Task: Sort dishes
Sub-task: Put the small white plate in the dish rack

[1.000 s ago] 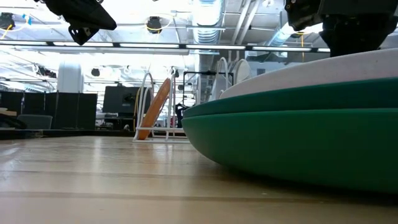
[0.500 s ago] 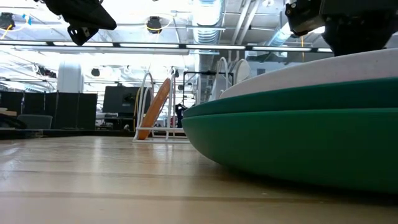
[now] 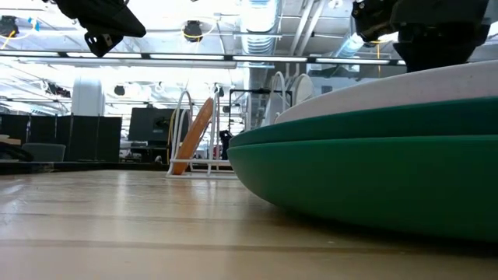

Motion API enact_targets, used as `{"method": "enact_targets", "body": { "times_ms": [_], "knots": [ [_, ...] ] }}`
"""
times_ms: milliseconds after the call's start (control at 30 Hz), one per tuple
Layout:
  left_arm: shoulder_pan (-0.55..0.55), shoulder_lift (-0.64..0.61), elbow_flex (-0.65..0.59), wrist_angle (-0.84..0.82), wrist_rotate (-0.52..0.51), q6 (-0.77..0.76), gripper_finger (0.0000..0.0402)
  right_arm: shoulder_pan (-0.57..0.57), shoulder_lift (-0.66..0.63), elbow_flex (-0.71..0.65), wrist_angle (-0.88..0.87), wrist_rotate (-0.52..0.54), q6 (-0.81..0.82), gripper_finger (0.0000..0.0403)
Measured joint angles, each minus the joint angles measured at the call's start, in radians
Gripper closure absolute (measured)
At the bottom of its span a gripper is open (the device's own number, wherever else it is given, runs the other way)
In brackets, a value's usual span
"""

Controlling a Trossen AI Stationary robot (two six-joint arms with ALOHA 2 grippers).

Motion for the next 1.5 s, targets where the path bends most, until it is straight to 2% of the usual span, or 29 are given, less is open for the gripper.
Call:
{"method": "enact_targets", "body": {
  "times_ms": [633,833,1133,1300,1500],
  "knots": [
    [0.0,0.0,0.0,0.0,0.0,0.0,0.0391,-0.026,0.017,0.0,0.059,-0.003,0.022,0.0213],
    [0.0,0.0,0.0,0.0,0.001,0.0,0.0391,-0.031,0.09,-0.001,0.06,-0.099,-0.023,0.0213],
    [0.0,0.0,0.0,-0.007,0.006,0.032,0.0391,-0.061,0.107,0.0,0.056,-0.13,-0.079,0.0219],
    [0.0,0.0,0.0,-0.008,0.006,0.045,0.0391,-0.068,0.104,0.009,0.051,-0.134,-0.095,0.0254],
    [0.0,0.0,0.0,-0.008,0.006,0.045,0.0391,-0.068,0.102,0.013,0.051,-0.132,-0.103,0.0357]
  ]
}}
